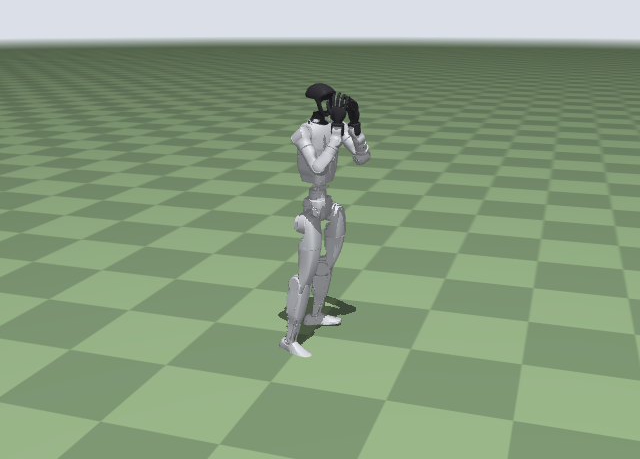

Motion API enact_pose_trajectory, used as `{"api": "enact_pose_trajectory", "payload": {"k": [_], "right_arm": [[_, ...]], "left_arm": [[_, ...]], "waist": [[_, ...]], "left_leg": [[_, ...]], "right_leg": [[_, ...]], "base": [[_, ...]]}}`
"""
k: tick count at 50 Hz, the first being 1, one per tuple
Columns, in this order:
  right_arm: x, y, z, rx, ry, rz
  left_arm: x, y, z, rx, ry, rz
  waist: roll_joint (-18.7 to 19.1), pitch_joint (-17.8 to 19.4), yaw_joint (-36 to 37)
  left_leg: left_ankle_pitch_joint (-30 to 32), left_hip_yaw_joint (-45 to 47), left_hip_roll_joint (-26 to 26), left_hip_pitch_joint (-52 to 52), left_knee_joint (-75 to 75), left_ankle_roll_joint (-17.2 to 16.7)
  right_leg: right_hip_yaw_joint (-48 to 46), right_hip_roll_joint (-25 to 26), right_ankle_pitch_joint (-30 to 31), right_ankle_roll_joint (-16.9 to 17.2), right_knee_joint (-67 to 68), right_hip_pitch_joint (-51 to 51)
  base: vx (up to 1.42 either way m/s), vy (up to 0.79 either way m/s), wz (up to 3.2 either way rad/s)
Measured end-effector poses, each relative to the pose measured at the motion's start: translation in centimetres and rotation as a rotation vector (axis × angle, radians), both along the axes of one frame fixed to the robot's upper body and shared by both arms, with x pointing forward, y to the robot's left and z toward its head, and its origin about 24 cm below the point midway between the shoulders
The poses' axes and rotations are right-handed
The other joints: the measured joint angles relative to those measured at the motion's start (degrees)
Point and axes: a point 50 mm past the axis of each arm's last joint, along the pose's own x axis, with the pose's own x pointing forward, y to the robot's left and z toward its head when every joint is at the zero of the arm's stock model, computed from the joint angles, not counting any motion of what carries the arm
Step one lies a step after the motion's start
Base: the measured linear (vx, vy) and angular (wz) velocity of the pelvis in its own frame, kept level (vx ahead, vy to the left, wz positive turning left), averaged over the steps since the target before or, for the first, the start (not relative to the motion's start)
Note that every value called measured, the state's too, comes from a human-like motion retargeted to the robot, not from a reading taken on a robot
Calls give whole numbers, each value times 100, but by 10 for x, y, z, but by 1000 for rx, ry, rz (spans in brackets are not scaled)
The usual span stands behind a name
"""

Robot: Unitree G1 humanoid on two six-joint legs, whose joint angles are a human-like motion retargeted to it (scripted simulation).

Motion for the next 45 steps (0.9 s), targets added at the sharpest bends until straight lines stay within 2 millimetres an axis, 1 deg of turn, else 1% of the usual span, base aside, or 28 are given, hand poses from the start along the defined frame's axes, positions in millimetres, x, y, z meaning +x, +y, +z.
{"api": "enact_pose_trajectory", "payload": {"k": [3, 5, 6, 7, 9, 12, 13, 15, 17, 18, 20, 22, 24, 25, 26, 28, 31, 33, 34, 35, 36, 37, 40, 42, 43, 45], "right_arm": [[-12, 4, -21, -114, 15, 43], [-19, 5, -26, -179, -5, 44], [-19, 5, -24, -188, -23, 29], [-19, 3, -20, -187, -40, 12], [-16, -2, -8, -131, -67, -24], [-10, -15, 13, 28, -86, -64], [-10, -20, 16, 77, -90, -73], [-10, -31, 18, 143, -103, -115], [-15, -38, 12, 149, -115, -162], [-19, -40, 7, 134, -117, -174], [-28, -38, -7, 79, -102, -157], [-36, -32, -20, 1, -78, -126], [-39, -27, -27, -74, -66, -126], [-39, -26, -29, -105, -65, -136], [-36, -27, -27, -122, -66, -150], [-27, -30, -20, -129, -69, -177], [-10, -37, -3, -56, -61, -207], [-2, -39, 4, 6, -47, -202], [0, -38, 4, 26, -33, -169], [0, -36, 3, 43, -16, -123], [-1, -33, 0, 28, -14, -134], [-2, -29, -4, 6, -10, -131], [-13, -9, -21, -120, 10, -36], [-18, 5, -28, -221, 7, 25], [-20, 10, -30, -258, 0, 43], [-21, 17, -27, -296, -24, 69]], "left_arm": [[2, -1, 22, -84, -34, 14], [1, -2, 31, -129, -43, 16], [1, -2, 31, -135, -41, 11], [1, -3, 30, -134, -37, 4], [0, -7, 21, -100, -17, -24], [-5, -19, 1, 8, 10, -93], [-7, -24, -4, 44, 12, -110], [-11, -31, -9, 105, -7, -130], [-12, -38, -2, 124, -34, -140], [-11, -42, 5, 118, -44, -145], [-10, -49, 20, 78, -46, -156], [-7, -52, 34, 11, -24, -174], [-3, -53, 41, -46, 11, -192], [-1, -53, 41, -64, 30, -198], [1, -51, 37, -68, 46, -197], [3, -47, 23, -45, 70, -199], [1, -42, -8, 60, 108, -218], [-2, -41, -22, 115, 123, -225], [-4, -39, -24, 104, 165, -319], [-6, -37, -24, 71, 220, -459], [-1, -34, -19, 78, 163, -309], [3, -30, -13, 61, 123, -200], [11, -14, 11, -106, 114, -132], [15, -1, 22, -203, 112, -88], [16, 4, 23, -231, 111, -67], [14, 13, 19, -247, 101, -30]], "waist": [[52, 0, -190], [101, -11, -312], [127, -20, -351], [152, -29, -382], [193, -47, -397], [211, -52, -354], [217, -67, -346], [209, -87, -342], [190, -89, -368], [183, -75, -392], [182, -60, -449], [193, -60, -506], [205, -80, -539], [206, -99, -545], [215, -114, -535], [231, -126, -498], [213, -140, -419], [178, -142, -372], [151, -131, -351], [121, -114, -331], [95, -122, -307], [69, -123, -286], [-11, -97, -228], [-53, -98, -165], [-77, -109, -118], [-98, -115, -19]], "left_leg": [[6, 54, 13, 33, -23, -35], [7, 105, 22, 62, -42, -46], [6, 145, 28, 78, -51, -42], [4, 188, 35, 95, -58, -38], [3, 289, 55, 123, -67, -27], [4, 429, 101, 145, -57, -28], [4, 457, 119, 145, -48, -34], [7, 477, 146, 131, -30, -48], [15, 441, 156, 107, -24, -64], [22, 405, 157, 95, -27, -73], [38, 338, 155, 82, -44, -98], [54, 293, 153, 82, -71, -128], [63, 289, 152, 92, -95, -148], [64, 301, 151, 100, -104, -153], [63, 325, 148, 111, -109, -149], [59, 384, 141, 139, -112, -134], [36, 469, 133, 172, -74, -109], [20, 486, 130, 181, -37, -95], [9, 472, 127, 184, -18, -85], [-3, 449, 124, 188, 1, -73], [4, 420, 122, 177, 5, -77], [11, 384, 120, 168, 7, -80], [28, 237, 110, 144, -2, -89], [42, 147, 99, 126, -17, -97], [47, 111, 93, 115, -24, -97], [57, 45, 81, 89, -34, -83]], "right_leg": [[44, 29, -7, 0, 4, -10], [94, 53, -10, 0, 14, -25], [132, 70, -6, 1, 17, -39], [173, 88, 1, 1, 18, -54], [266, 134, 24, 1, 10, -91], [389, 214, 70, 2, -17, -142], [410, 237, 85, 2, -34, -148], [418, 267, 105, 2, -61, -155], [374, 268, 103, 2, -73, -144], [335, 261, 93, 2, -70, -135], [261, 247, 71, 2, -64, -111], [209, 241, 51, 2, -57, -93], [199, 245, 44, 2, -56, -87], [209, 248, 46, 2, -60, -87], [233, 252, 49, 2, -63, -92], [293, 258, 58, 2, -65, -103], [387, 258, 77, 2, -76, -107], [412, 247, 79, 2, -78, -96], [403, 235, 78, 2, -78, -78], [385, 221, 77, 2, -78, -54], [357, 211, 64, 2, -70, -47], [322, 199, 51, 2, -61, -36], [176, 158, 15, 2, -41, 23], [88, 132, 0, 2, -38, 56], [54, 120, -2, 1, -42, 68], [-6, 98, -2, 1, -48, 83]], "base": [[0, 0, 0], [1, -1, -23], [1, -2, -33], [1, -2, -40], [1, -3, -45], [0, -5, -41], [0, -5, -25], [0, 0, 0], [0, -1, 11], [0, 0, 29], [0, 0, 31], [1, 0, 22], [0, 0, 0], [0, 0, 0], [1, 0, -18], [1, 0, -26], [0, -1, -26], [0, 0, 0], [0, 0, 0], [0, 0, 0], [-1, 0, 25], [-1, 0, 35], [-1, 1, 43], [-2, 1, 41], [-2, 1, 34], [-2, 1, 29]]}}
